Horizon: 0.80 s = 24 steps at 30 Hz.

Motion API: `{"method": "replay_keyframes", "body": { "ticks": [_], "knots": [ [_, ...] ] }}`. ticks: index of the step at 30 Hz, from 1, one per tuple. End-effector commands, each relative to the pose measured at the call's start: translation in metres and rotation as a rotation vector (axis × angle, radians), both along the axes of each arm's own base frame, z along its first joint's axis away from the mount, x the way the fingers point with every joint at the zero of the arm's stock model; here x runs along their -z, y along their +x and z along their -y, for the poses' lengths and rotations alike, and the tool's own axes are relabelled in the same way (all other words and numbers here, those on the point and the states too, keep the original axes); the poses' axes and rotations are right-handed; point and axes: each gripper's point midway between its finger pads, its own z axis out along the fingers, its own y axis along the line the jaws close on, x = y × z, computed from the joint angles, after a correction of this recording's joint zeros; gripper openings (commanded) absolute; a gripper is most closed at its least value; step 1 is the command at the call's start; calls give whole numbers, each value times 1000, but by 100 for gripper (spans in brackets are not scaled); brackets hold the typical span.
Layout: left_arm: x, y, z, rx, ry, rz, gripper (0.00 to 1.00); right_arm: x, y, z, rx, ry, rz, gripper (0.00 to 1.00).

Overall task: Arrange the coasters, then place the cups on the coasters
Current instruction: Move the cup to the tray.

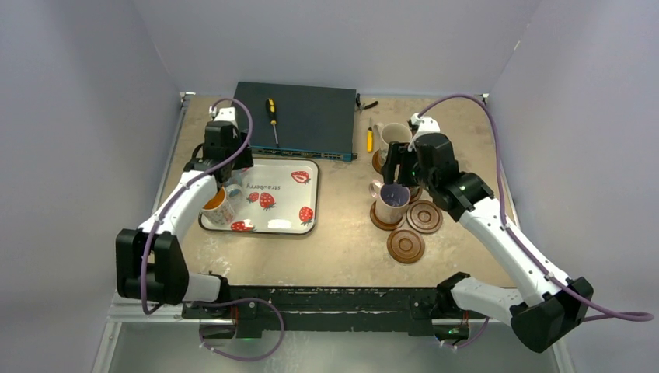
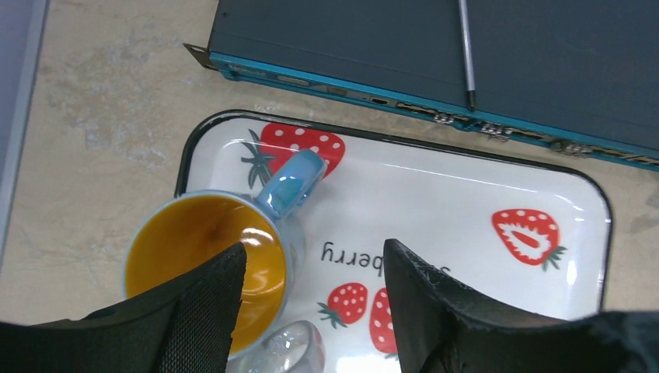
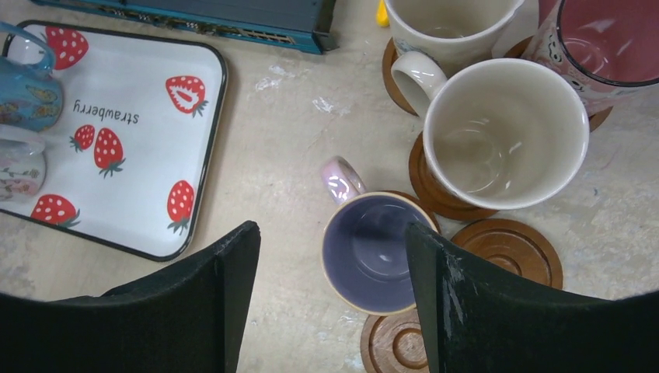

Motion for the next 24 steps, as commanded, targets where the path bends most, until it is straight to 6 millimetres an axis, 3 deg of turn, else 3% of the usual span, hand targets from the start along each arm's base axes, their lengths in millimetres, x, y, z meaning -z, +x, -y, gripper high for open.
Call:
{"method": "replay_keyframes", "body": {
  "ticks": [1,7,11,17,24],
  "knots": [
    [2,16,-12,-26,72,-22,58,-7,2,-5,-61,9,54,72],
    [19,13,-16,-24,104,-79,42,3,4,-3,-57,8,37,72],
    [28,11,-14,-19,101,-113,28,-1,4,-3,-55,24,45,71],
    [34,19,15,19,-70,-109,0,-9,4,-5,-53,47,54,70],
    [25,23,56,26,-123,-109,0,-7,-2,4,-30,29,51,70]
  ]
}}
